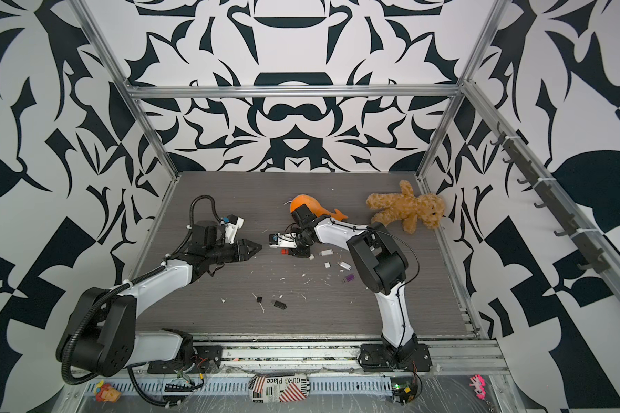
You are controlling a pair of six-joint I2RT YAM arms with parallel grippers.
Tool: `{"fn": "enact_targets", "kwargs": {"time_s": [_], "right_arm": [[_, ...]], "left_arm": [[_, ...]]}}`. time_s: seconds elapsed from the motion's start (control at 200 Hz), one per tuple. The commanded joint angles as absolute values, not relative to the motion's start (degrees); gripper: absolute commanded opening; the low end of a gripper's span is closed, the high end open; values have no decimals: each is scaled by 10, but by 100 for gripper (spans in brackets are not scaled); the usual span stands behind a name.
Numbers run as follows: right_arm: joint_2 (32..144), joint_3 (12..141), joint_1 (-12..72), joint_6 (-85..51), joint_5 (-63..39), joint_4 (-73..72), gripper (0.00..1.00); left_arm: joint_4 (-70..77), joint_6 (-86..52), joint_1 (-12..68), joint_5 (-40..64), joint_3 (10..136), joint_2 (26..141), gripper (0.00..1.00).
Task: Close the usb drive cover
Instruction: Place the USB drive at the center of the board, then pick up the cover from the center of the board.
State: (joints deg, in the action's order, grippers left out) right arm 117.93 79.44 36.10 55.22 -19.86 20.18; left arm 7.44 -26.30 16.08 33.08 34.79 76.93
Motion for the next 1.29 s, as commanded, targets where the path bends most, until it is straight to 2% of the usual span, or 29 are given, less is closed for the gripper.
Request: {"fn": "enact_targets", "kwargs": {"time_s": [0.0,0.29,0.63,0.73,0.965,1.29], "right_arm": [[1162,809,365,545,-195,216,27],[1144,793,364,545,-198,209,28],[1020,691,371,477,-243,133,31],[994,658,407,417,-239,109,31],[958,558,525,231,-148,-15,32],[960,493,608,164,-103,-96,35]], "left_arm": [[65,-260,158,327,338,759,37],[64,-260,158,326,336,755,37],[20,-258,127,296,336,701,37],[-2,-259,104,291,342,686,37],[-45,-258,86,267,355,654,38],[-69,-267,84,270,356,634,39]]}}
